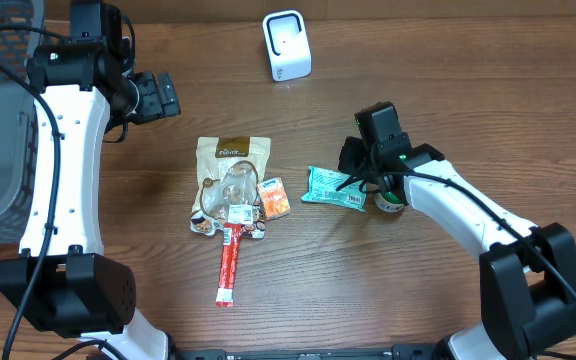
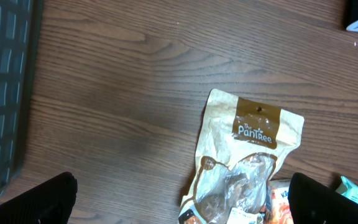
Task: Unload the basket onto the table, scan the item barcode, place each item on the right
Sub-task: 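Lower the teal wipes pack onto the table and open the right gripper, then move the right gripper right over the green-capped jar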
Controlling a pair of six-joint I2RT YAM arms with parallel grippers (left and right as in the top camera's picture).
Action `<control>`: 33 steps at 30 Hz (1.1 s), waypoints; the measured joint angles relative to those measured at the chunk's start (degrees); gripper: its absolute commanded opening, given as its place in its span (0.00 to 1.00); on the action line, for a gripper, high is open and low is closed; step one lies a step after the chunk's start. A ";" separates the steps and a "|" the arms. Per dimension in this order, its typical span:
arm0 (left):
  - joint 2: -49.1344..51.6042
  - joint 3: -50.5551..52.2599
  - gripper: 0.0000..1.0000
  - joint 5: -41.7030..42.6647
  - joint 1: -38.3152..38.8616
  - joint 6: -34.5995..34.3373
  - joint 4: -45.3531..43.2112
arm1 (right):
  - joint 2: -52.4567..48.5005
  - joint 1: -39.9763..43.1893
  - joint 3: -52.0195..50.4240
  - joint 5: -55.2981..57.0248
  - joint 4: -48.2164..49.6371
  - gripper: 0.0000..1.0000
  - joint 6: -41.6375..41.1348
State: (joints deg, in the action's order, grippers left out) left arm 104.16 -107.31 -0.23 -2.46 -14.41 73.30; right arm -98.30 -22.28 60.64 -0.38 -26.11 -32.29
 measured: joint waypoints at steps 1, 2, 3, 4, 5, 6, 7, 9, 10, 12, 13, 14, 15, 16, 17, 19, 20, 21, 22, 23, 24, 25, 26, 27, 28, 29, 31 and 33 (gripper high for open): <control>0.00 0.00 1.00 0.00 0.00 0.00 0.02 | -0.42 -0.33 0.11 -0.04 -2.64 0.09 -0.11; 0.00 0.00 1.00 0.00 0.00 0.00 -0.02 | -0.81 -0.68 0.11 -0.04 -5.22 0.09 -0.48; 0.00 0.00 1.00 0.00 0.00 0.02 0.00 | -1.38 -1.27 0.02 -0.07 -8.66 0.09 -1.64; 0.00 0.00 1.00 0.00 0.00 0.00 0.00 | -1.90 -2.40 0.00 -0.07 -10.84 0.09 -3.19; 0.00 0.00 1.00 0.00 0.00 0.02 0.00 | -1.95 -3.13 0.00 -0.13 -11.56 0.09 -4.02; 0.00 0.00 1.00 0.00 0.00 0.00 0.00 | -1.95 -3.85 0.00 -0.17 -11.82 0.09 -4.37; 0.00 0.00 1.00 0.00 0.00 0.00 0.00 | -2.03 -4.96 0.00 -0.04 -12.33 0.10 -5.11; 0.00 0.00 1.00 0.00 0.00 0.02 0.00 | -2.49 -6.82 0.00 -0.07 -12.20 0.11 -6.12; 0.00 0.00 1.00 0.00 0.00 0.00 -0.02 | -2.89 -8.26 0.00 -0.04 -12.22 0.11 -6.51; 0.00 0.00 1.00 0.00 0.00 0.00 0.00 | -3.39 -11.78 0.00 -1.75 -12.20 0.11 -7.39; 0.00 0.00 1.00 0.00 0.00 0.00 0.00 | -3.41 -12.26 0.00 -2.54 -12.17 0.11 -7.67; 0.00 0.00 1.00 -0.02 0.00 0.02 0.00 | -3.41 -13.29 0.00 -5.64 -12.02 0.11 -8.61; 0.00 0.00 1.00 0.00 0.00 0.00 0.00 | -3.41 -13.44 0.00 -6.34 -12.07 0.11 -8.68; 0.00 0.00 1.00 0.00 0.00 0.02 0.00 | -3.41 -13.49 0.04 -7.37 -12.24 0.11 -8.81; 0.00 0.00 1.00 0.00 0.00 0.00 0.00 | -3.41 -13.33 0.35 -8.28 -12.79 0.11 -8.85; 0.00 0.00 1.00 -0.02 0.00 0.00 -0.02 | -3.37 -12.57 3.15 -9.62 -16.09 0.12 -7.50; 0.00 0.00 1.00 -0.02 0.00 0.00 -0.02 | -3.37 -12.33 4.31 -9.77 -16.90 0.12 -6.97; 0.00 0.00 1.00 -0.02 0.00 0.02 -0.02 | -3.21 -11.98 6.27 -9.99 -17.51 0.12 -5.44; 0.00 0.00 1.00 -0.02 0.00 0.02 -0.02 | -2.95 -11.78 8.37 -10.16 -17.55 0.12 -3.15; 0.00 0.00 1.00 0.00 0.00 0.00 -0.02 | -2.75 -11.67 9.20 -10.25 -17.38 0.11 -2.08; 0.00 0.00 1.00 0.00 0.00 0.02 0.00 | -2.40 -11.56 9.94 -10.36 -17.11 0.11 -0.52; 0.00 0.00 1.00 0.00 0.00 0.00 0.00 | -2.21 -11.56 10.03 -10.40 -17.03 0.11 0.07; 0.00 0.00 1.00 0.00 0.00 0.00 0.00 | -2.14 -11.56 10.03 -10.51 -17.07 0.11 0.63; 0.00 0.00 1.00 0.00 0.00 0.00 0.00 | -2.14 -11.69 10.01 -10.71 -16.87 0.11 1.29; 0.00 0.00 1.00 0.00 0.00 0.00 0.00 | -2.14 -11.89 9.99 -10.75 -16.37 0.11 1.68; 0.00 0.00 1.00 0.00 0.00 0.00 0.00 | -2.14 -12.04 9.94 -10.75 -15.89 0.11 1.95; 0.00 0.00 1.00 0.00 0.00 0.00 0.00 | -2.38 -12.72 9.79 -10.82 -15.52 0.11 2.08; 0.00 0.00 1.00 0.00 0.00 0.00 0.00 | -3.04 -13.27 9.49 -11.04 -15.91 0.11 1.86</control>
State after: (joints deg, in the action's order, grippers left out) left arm 104.16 -107.31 -0.23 -2.46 -14.41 73.30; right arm -101.34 -35.55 70.13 -11.42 -42.02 -30.44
